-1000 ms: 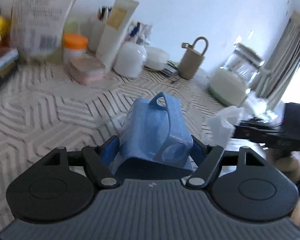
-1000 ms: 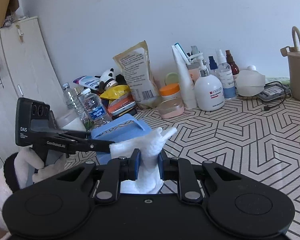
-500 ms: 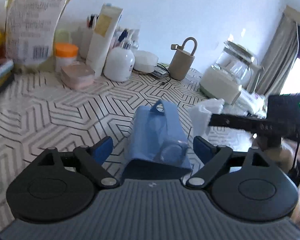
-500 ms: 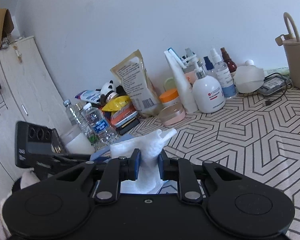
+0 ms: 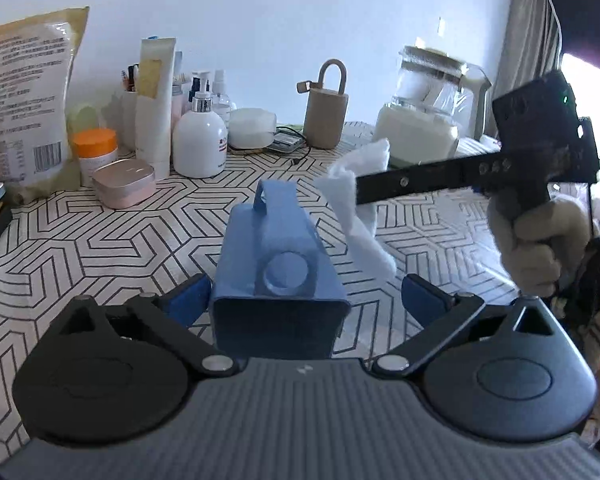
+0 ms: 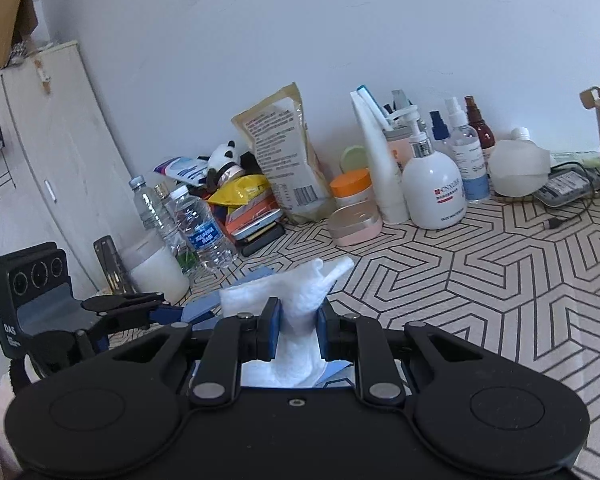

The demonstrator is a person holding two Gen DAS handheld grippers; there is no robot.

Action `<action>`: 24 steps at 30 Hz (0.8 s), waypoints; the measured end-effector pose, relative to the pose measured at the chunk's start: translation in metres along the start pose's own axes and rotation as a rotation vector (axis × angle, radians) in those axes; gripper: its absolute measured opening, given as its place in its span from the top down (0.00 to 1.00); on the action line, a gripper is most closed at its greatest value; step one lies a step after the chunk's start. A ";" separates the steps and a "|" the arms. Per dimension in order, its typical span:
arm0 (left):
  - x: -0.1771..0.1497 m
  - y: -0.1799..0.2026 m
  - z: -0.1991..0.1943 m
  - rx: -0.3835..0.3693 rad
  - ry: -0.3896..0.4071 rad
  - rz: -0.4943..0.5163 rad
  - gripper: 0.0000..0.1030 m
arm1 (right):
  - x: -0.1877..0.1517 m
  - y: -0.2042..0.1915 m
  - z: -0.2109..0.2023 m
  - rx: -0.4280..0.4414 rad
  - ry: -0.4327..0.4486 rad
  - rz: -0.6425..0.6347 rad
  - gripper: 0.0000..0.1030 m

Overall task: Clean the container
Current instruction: 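Turn the container back upright with the left tool while the right tool withdraws the wipe, then rub the white wipe against the container's side wall with the right tool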

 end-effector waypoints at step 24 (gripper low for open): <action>-0.024 -0.012 0.033 0.070 -0.040 -0.059 0.28 | -0.022 -0.034 0.011 0.014 -0.049 -0.137 0.77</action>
Point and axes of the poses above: each gripper's, at about its wrist camera, not at the fingertips, and z roughly the way its jaws point, y to its right, x to its top, the point moved 9 cm from there along z, roughly the way its jaws point, and after that the axes turned 11 degrees about y, right-handed, at the moved point
